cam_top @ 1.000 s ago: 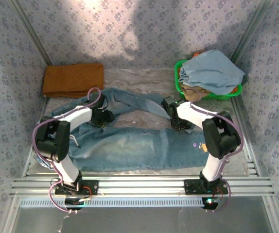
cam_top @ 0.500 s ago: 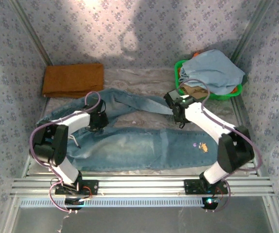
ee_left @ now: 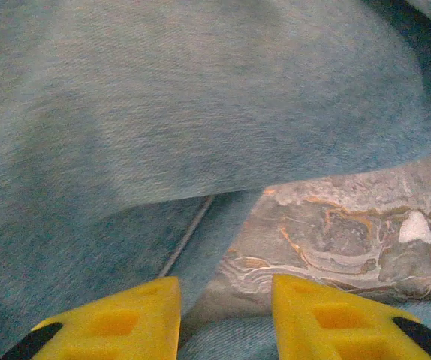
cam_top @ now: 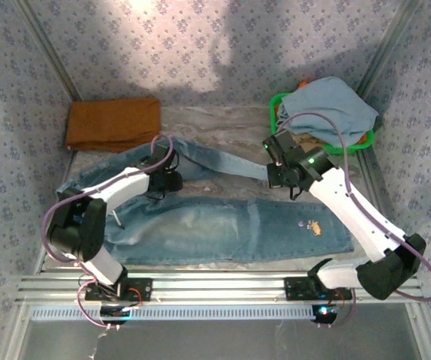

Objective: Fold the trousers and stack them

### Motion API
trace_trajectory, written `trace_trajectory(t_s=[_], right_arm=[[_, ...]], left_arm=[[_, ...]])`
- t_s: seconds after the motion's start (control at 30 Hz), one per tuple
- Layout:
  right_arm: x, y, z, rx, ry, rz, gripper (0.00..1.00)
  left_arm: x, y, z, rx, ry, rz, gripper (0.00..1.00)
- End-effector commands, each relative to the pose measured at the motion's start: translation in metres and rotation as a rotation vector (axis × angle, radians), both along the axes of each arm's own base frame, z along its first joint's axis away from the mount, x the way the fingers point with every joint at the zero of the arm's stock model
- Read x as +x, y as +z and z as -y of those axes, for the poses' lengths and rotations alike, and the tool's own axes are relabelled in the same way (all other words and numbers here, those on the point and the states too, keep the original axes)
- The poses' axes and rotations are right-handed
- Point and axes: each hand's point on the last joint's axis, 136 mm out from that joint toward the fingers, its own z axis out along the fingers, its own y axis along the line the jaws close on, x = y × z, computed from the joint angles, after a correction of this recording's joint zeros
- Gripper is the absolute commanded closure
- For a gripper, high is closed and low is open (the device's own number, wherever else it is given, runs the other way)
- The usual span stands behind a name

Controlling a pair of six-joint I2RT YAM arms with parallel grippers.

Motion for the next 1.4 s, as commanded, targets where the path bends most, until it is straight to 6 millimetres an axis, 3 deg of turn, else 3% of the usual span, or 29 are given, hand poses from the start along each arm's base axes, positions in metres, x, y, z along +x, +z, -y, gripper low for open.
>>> trace_trajectory(t_s=[0.0,0.2,0.27,0.37,0.43,0.53,0.87,0.97,1.13,1.23,1.37], right_arm=[[-0.007,0.019,-0.008,0.103,0.032,-0.010,1.00],[0.003,0.024,-0.008,0.127,0.019,0.000,1.00],[0.004,0.023,-0.007,0.130,0.012,-0.001,1.00],[0.008,0.023,0.001,0.141,-0.013,-0.001,1.00],[0.011,0.026,0.007,0.157,-0.034,0.008,1.00],[0.013,0.032,0.016,0.188,-0.061,0.024,1.00],[0.011,0.050,0.041,0.302,-0.139,0.054,1.00],[0.010,0.050,0.048,0.311,-0.162,0.053,1.00],[0.020,0.026,0.078,0.303,-0.284,0.006,1.00],[0.044,0.001,0.100,0.288,-0.381,-0.024,1.00],[0.082,-0.040,0.111,0.277,-0.457,-0.127,1.00]], left_arm=[[0.006,-0.016,0.000,0.065,-0.030,-0.018,0.56],[0.018,-0.038,-0.010,0.152,0.009,-0.030,0.54],[0.019,-0.046,-0.009,0.161,0.003,-0.048,0.66],[0.015,-0.056,-0.011,0.177,-0.003,-0.075,0.94],[0.009,-0.052,-0.013,0.170,-0.006,-0.069,1.00],[0.001,-0.028,-0.017,0.160,-0.018,-0.030,1.00],[-0.036,0.087,-0.040,0.109,-0.039,0.161,1.00],[-0.042,0.103,-0.043,0.091,-0.042,0.181,1.00],[-0.049,0.099,-0.044,0.076,-0.043,0.165,1.00],[-0.048,0.082,-0.039,0.062,-0.046,0.121,1.00],[-0.050,0.064,-0.039,0.058,-0.024,0.073,1.00]])
